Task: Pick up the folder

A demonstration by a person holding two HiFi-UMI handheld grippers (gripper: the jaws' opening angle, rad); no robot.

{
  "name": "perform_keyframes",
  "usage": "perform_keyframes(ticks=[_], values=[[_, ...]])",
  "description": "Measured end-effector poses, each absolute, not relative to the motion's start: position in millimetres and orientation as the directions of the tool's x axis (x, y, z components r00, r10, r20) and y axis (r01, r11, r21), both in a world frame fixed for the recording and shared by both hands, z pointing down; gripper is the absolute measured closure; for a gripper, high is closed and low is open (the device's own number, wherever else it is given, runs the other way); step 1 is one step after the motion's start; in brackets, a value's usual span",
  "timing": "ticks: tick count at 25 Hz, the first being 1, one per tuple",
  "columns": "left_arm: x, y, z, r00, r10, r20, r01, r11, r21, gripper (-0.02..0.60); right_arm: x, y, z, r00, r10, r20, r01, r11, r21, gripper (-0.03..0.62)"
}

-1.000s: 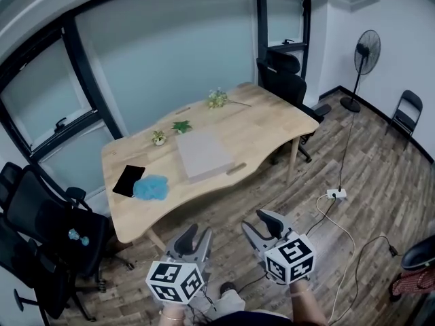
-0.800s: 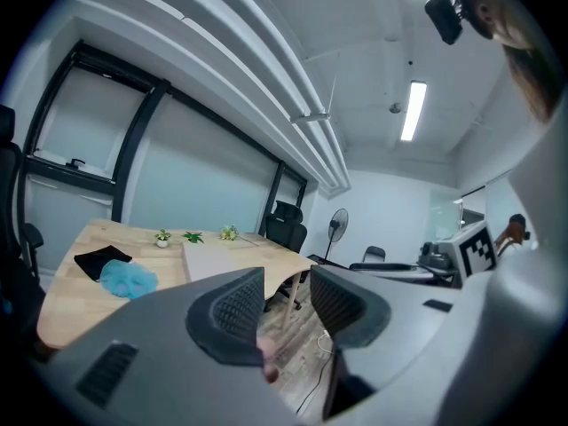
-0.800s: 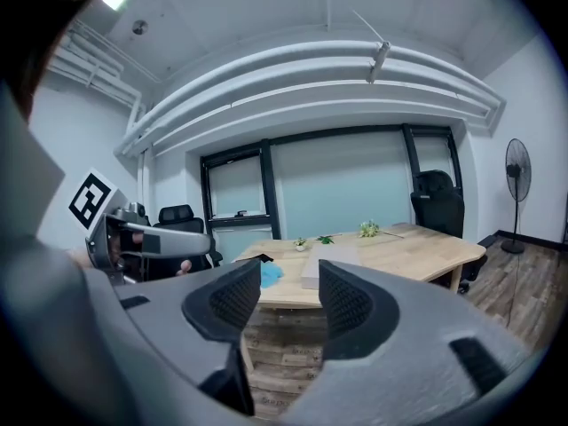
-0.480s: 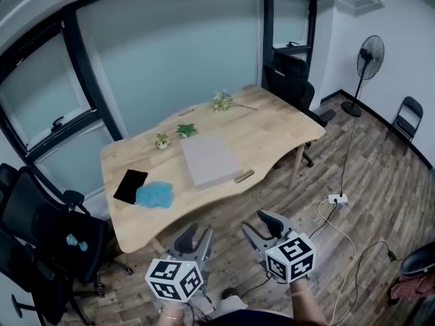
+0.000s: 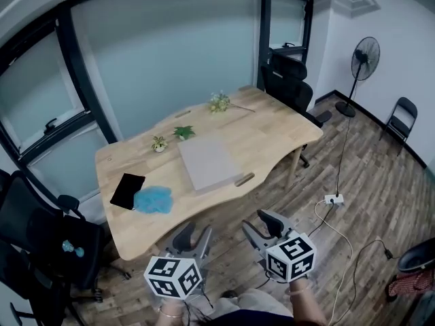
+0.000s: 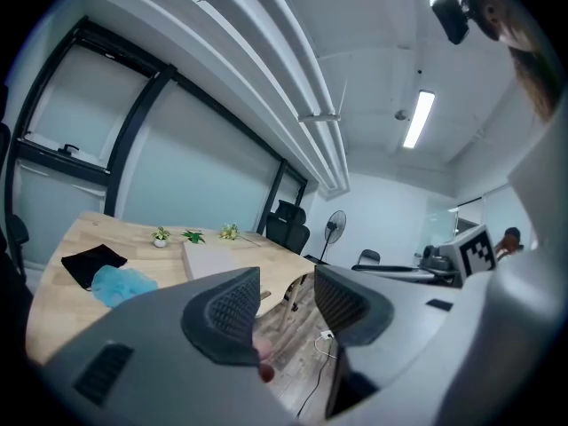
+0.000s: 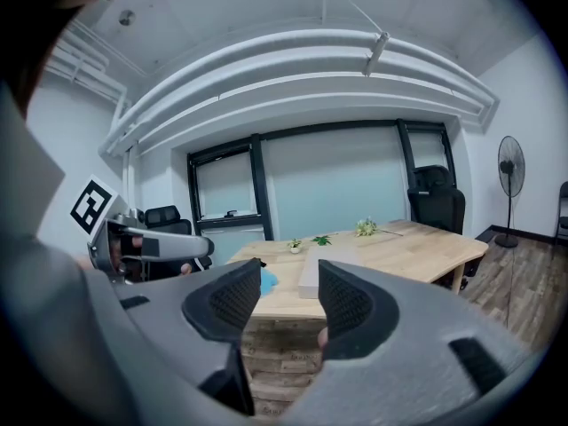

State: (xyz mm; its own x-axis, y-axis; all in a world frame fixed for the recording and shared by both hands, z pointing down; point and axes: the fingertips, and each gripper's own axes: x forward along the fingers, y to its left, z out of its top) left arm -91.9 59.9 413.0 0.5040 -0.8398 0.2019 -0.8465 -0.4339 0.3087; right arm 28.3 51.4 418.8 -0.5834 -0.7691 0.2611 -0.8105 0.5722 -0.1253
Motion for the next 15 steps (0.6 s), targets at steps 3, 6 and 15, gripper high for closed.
perform_keyframes(ticks=[3,6,15], values=[[-92.3,57.8,414.1,0.513,-0.835,0.198,-0.839,-0.439,0.322,0.396,27.6,48.5,417.5,-0.579,-0.772,0.261,-0.814,0.566,-0.13,0.414],[-95.1,56.0,418.0,0.514,-0.834,0.202,-0.836,-0.434,0.335,0.396,25.5,44.8,420.3,-0.572,-0.774,0.272,-0.818,0.562,-0.122,0.414],[-100.3,36.0,417.7,0.506,-0.838,0.207,-0.842,-0.427,0.328,0.396,20.4,21.4,417.4,-0.591,-0.761,0.266,-0.806,0.571,-0.157,0.416]])
